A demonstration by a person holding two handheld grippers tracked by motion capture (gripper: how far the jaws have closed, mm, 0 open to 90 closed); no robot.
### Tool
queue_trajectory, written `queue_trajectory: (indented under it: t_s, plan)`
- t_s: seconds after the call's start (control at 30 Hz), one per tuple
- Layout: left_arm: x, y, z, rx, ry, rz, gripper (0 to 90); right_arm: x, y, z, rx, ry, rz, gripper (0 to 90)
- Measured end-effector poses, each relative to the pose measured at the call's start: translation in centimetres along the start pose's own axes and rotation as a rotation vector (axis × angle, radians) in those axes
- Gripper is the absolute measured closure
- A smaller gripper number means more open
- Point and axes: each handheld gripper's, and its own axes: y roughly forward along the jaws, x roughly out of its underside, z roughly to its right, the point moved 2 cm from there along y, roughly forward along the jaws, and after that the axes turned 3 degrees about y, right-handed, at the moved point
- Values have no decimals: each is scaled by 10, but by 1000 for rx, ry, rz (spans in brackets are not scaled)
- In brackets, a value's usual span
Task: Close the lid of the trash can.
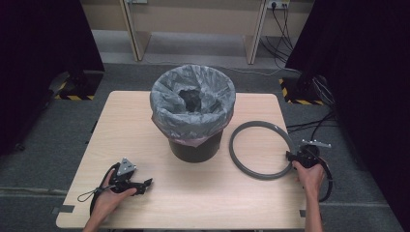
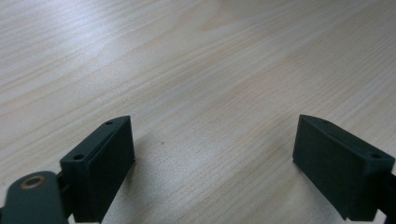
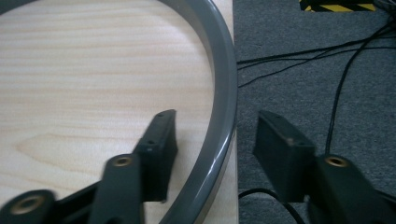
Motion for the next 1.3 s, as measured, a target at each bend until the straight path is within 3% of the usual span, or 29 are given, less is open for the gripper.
queue_trajectory:
  t_s: [0.17, 0.33, 0.4, 0.57, 0.77, 1.1, 1.3]
  plan:
    - [0, 0, 0, 0, 0, 0, 117, -4, 3, 4, -33, 28, 18, 706]
    - [0, 0, 0, 4, 2, 1, 117, -6, 2, 6, -5, 6, 12, 782]
    - [0, -1, 1, 11, 7, 3, 117, -7, 2, 6, -11, -18, 6, 787]
    - [1, -2, 1, 21, 15, 7, 144, -4, -3, 11, -41, -13, 16, 790]
    - [1, -2, 2, 21, 14, 13, 149, -8, -21, 16, -107, -1, 67, 792]
    - [-1, -4, 3, 24, 1, 39, 149, -39, -70, 11, -216, 5, 201, 792]
    - [1, -4, 0, 26, -7, 35, 148, -60, -96, 5, -238, -13, 258, 792]
